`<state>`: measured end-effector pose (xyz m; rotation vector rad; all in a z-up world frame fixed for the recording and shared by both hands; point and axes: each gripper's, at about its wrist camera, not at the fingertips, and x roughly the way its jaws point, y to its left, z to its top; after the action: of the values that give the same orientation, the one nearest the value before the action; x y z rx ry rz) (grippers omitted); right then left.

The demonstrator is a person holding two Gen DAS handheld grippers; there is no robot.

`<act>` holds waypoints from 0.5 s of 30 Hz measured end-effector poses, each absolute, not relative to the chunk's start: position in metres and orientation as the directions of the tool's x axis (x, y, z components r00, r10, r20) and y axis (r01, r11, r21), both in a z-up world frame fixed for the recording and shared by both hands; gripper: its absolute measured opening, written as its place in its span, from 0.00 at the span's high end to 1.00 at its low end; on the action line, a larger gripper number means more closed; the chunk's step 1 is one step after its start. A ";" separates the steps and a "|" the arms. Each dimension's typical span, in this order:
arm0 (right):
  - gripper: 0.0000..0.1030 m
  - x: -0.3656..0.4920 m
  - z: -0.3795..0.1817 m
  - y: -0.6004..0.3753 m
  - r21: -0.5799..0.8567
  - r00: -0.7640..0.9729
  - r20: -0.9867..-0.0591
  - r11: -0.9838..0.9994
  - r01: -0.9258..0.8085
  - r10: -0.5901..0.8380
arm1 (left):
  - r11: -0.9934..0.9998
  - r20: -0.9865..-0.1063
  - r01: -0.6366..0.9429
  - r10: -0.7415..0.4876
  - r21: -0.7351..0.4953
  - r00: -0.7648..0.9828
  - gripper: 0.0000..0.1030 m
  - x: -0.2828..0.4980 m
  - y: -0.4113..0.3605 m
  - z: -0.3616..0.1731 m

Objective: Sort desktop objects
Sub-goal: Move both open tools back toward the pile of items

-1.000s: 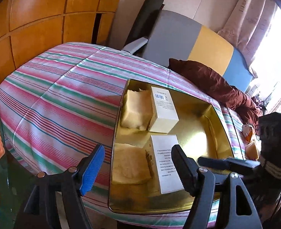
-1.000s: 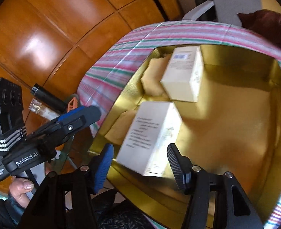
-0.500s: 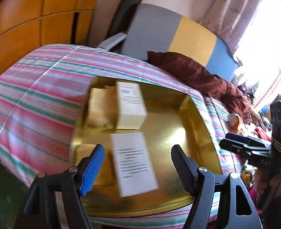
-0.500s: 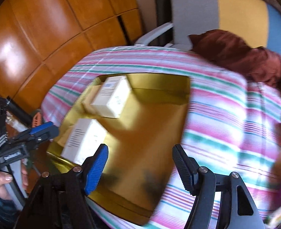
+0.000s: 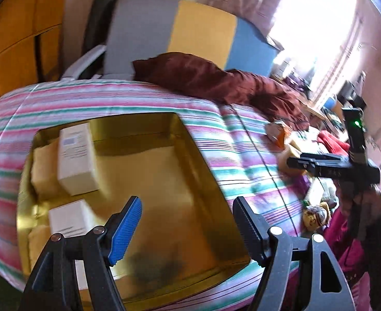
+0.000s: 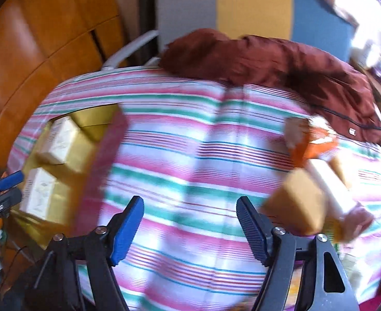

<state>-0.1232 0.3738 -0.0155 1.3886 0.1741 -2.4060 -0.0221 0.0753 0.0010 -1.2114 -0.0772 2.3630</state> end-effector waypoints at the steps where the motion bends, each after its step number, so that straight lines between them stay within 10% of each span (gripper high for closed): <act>1: 0.22 -0.127 -0.016 0.385 0.066 -0.460 -0.858 -0.937 0.343 -0.229 | -0.877 -0.751 -0.404 0.448 -0.261 -0.486 0.28 -0.022 0.082 0.002; 15: 0.10 -0.172 -0.044 0.462 -0.006 -0.446 -0.881 -0.938 0.345 -0.158 | -0.801 -0.768 -0.537 0.511 -0.263 -0.386 0.28 -0.033 0.161 0.005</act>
<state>-0.1718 0.4618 -0.0438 1.4518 0.2667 -2.4295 -0.0326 0.1612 0.0050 -1.2017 0.0390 2.1931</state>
